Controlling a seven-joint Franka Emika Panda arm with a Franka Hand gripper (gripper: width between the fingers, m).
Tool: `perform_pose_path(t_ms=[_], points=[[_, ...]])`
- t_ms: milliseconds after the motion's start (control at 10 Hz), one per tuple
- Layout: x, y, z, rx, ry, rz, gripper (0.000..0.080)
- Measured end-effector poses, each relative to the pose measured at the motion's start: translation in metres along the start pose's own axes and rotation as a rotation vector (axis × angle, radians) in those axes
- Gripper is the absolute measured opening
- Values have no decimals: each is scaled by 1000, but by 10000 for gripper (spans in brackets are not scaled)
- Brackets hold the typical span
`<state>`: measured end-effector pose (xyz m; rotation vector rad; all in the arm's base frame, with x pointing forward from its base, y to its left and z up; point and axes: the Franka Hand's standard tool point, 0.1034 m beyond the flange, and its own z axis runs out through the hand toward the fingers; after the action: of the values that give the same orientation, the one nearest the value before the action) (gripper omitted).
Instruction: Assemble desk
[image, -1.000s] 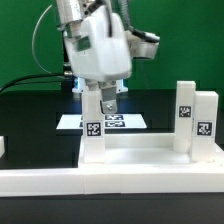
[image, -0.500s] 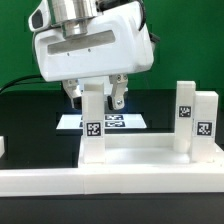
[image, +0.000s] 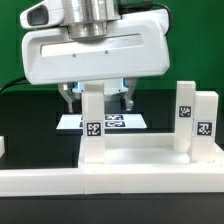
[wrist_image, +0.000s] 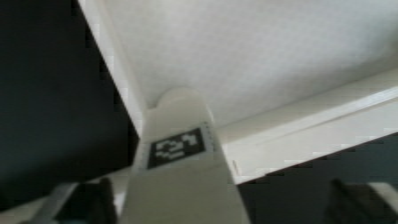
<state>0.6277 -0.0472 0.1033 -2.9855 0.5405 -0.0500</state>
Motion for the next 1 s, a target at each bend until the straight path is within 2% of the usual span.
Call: perform_pose_path(t_ms=[200, 500, 700, 800, 900, 1000], points=[[0, 1, 0, -3, 0, 45, 299], [0, 5, 1, -7, 0, 248, 296], [-1, 0, 2, -9, 2, 600, 294], [-2, -5, 2, 2, -7, 888, 293], [0, -9, 3, 26, -20, 1154, 293], [2, -8, 3, 42, -20, 1269, 293]])
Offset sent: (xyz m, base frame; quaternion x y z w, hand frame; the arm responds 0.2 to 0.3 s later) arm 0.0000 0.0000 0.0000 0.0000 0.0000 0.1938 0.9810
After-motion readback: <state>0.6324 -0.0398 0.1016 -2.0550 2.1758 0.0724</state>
